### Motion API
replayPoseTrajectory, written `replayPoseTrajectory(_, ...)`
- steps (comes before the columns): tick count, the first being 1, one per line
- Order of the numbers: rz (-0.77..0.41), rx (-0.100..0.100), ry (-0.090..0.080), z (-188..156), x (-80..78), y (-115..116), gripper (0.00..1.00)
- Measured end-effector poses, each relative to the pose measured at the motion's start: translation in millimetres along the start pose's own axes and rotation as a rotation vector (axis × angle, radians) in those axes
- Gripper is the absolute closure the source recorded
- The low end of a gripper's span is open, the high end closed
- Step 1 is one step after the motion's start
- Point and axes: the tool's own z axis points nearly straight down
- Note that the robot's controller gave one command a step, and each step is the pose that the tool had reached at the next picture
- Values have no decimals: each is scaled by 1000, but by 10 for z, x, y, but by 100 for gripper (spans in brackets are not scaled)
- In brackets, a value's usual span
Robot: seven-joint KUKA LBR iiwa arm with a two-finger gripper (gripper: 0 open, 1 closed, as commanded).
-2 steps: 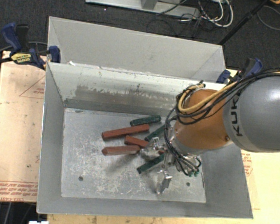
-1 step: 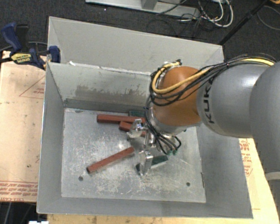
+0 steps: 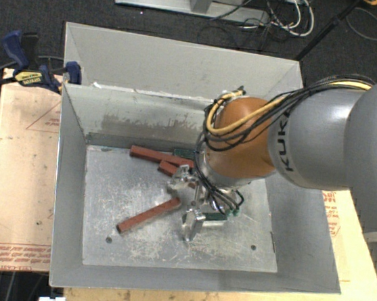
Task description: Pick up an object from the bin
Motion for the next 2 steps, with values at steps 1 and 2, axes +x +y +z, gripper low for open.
replayPoseTrajectory(1,19,7,15,33,-169,-111,100)
replayPoseTrajectory(2,19,7,14,31,-171,-106,100)
